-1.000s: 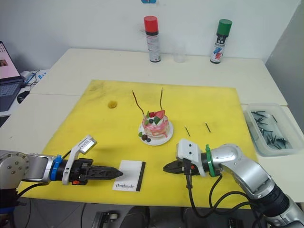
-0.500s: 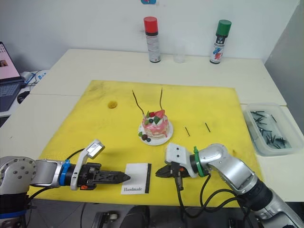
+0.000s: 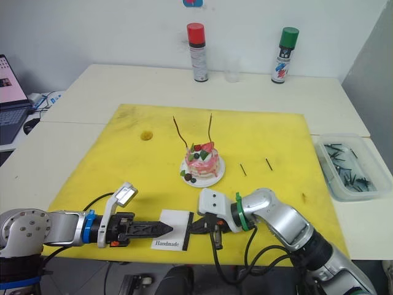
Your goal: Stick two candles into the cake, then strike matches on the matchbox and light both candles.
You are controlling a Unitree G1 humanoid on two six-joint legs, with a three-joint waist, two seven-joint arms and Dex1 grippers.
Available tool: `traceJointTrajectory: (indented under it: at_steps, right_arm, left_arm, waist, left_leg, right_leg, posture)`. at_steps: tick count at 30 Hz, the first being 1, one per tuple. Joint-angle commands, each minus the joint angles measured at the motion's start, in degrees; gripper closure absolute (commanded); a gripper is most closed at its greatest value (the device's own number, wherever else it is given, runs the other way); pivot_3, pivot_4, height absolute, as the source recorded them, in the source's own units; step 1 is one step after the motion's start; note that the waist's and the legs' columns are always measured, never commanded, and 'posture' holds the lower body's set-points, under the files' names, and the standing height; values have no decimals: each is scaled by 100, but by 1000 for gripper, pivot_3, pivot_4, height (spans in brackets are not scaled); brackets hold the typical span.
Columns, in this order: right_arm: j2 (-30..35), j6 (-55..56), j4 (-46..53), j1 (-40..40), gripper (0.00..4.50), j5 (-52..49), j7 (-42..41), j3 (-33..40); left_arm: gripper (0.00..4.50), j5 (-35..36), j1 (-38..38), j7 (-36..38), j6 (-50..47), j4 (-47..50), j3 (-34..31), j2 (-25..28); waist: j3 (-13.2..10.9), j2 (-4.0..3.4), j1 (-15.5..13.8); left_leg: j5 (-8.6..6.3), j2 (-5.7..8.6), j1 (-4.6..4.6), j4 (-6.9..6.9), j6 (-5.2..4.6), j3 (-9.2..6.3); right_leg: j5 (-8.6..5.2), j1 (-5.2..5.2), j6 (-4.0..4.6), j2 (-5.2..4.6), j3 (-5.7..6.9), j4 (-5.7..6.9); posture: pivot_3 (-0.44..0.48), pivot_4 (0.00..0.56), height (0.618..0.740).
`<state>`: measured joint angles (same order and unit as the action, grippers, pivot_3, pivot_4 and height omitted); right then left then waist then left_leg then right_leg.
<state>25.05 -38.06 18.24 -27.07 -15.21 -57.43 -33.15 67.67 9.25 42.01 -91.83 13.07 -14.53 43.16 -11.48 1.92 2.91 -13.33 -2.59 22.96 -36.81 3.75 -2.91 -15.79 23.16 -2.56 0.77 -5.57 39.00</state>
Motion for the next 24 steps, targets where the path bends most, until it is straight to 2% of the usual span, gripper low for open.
traceJointTrajectory:
  at_steps: [1,6,9,16,21,24]
  right_arm:
    - [-150,3,12,-112,4488,-48,78,118]
    - [-235,-49,-9,-124,4488,-81,112,160]
    - [-164,-238,172,-157,4500,-224,84,305]
    - [337,-882,758,-223,4500,-766,79,1086]
    - [1120,-1224,1218,60,4500,-1202,-23,1802]
    - [1533,-1322,1373,257,4500,-1388,-72,2090]
  left_arm:
    - [0,72,-181,-70,-65,135,164,-123]
    - [0,-36,-211,-160,16,144,135,-234]
    - [558,-146,-200,-193,164,135,144,-221]
    - [2790,170,118,-119,19,72,-179,-64]
    - [4459,1192,308,-458,-67,58,-232,-125]
    - [4484,1900,482,-1182,151,-169,-203,-465]
  waist:
    - [0,-1,0]
    - [1,-1,-3]
    - [1,-1,-5]
    - [0,0,-5]
    - [0,0,2]
    - [-1,1,0]
  left_leg:
    - [0,0,0,0,0,0]
    - [0,2,1,0,1,1]
    - [0,2,1,0,1,1]
    - [0,1,2,-1,0,0]
    - [-2,0,9,6,2,-1]
    - [-3,0,9,11,3,-1]
  right_leg:
    - [0,0,0,0,0,0]
    - [0,0,-1,-2,-1,-1]
    - [0,0,0,-3,-1,-1]
    - [-3,2,5,-1,0,-1]
    - [5,7,-9,0,2,-3]
    - [4,8,-9,-1,2,-4]
  posture:
    - [0,150,733]
    - [0,150,733]
    - [0,150,733]
    - [0,150,733]
    - [0,150,733]
    - [0,150,733]
